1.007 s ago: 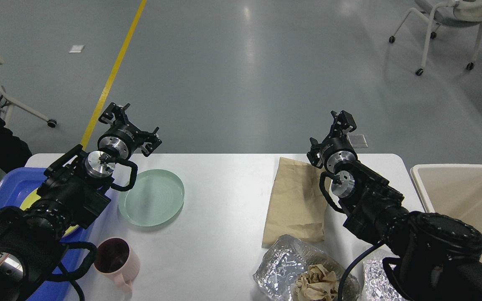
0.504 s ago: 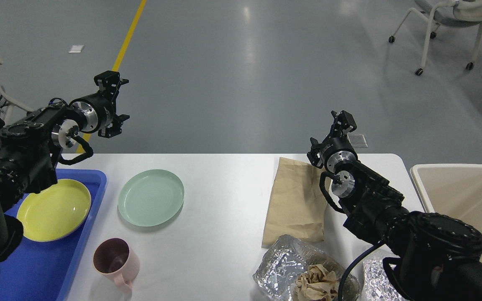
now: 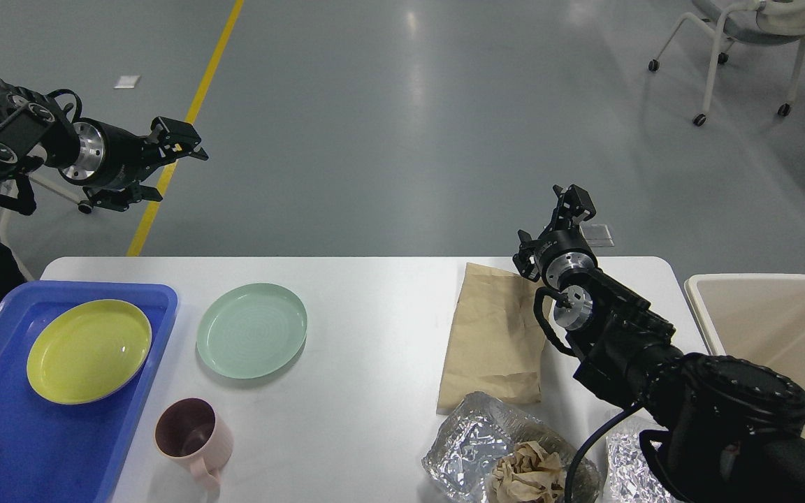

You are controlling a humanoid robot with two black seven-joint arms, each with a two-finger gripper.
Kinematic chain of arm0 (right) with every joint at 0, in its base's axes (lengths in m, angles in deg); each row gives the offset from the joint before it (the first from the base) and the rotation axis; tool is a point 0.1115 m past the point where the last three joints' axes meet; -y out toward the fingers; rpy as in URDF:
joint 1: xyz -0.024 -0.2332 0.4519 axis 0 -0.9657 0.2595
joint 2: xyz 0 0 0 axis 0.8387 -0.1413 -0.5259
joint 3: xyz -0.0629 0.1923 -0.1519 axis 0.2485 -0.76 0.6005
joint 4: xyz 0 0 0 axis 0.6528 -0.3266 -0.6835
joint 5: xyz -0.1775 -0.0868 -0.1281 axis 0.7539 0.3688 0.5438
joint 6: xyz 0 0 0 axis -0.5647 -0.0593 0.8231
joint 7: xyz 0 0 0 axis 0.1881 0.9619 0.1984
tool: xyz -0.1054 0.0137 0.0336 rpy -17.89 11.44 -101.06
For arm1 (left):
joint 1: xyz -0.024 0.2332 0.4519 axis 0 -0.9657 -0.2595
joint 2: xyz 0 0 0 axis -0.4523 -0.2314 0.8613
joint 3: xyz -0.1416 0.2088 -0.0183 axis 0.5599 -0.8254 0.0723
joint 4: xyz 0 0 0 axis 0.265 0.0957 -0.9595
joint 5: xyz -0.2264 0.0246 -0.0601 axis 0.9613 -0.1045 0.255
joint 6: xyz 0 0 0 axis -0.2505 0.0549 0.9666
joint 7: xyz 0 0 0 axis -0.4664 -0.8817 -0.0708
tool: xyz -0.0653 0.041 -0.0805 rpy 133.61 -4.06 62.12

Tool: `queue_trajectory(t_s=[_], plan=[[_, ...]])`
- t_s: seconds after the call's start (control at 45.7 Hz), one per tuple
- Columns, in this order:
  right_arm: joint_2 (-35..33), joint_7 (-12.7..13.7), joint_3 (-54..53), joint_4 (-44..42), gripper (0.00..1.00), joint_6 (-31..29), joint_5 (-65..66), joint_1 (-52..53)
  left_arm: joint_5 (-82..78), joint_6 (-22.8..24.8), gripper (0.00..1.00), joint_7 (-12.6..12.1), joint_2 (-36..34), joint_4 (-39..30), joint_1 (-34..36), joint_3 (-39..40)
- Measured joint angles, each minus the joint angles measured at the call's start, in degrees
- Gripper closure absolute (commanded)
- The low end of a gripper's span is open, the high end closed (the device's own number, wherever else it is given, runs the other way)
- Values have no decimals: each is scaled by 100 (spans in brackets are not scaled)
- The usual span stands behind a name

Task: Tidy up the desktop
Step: 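Lower the left gripper toward the pink mug beside the blue tray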

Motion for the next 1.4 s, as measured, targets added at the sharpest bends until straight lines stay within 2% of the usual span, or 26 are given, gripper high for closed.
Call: queue_trajectory(t_s=[0.263,0.35,0.438,0.635,0.898,0.919,1.116,1.401], plan=[[-1,0,-4,0,0,0,0,0,-246,142,0,-1,-176,-14,39,-25],[-1,0,-4,0,0,0,0,0,-270,156,0,1,-248,-231,208,-135],[0,0,-3,0,0,0,1,0,-282,161,0,3,-455,-835,626,-483],[5,0,-3,0,0,0,0,0,-285,146,0,22,-661,-2649,2256,-1729],[-1,0,2,0,0,0,0,0,-427,208,0,-57,-1106,-4235,3447,-2014],[-1,0,2,0,0,0,0,0,-547,210,0,-65,-1178,-4578,3707,-2022],[-2,0,3,0,0,0,1,0,-829,212,0,-81,-1474,-5453,4403,-2000],[-1,0,0,0,0,0,0,0,-1011,216,0,-125,-1708,-5597,4527,-1848]])
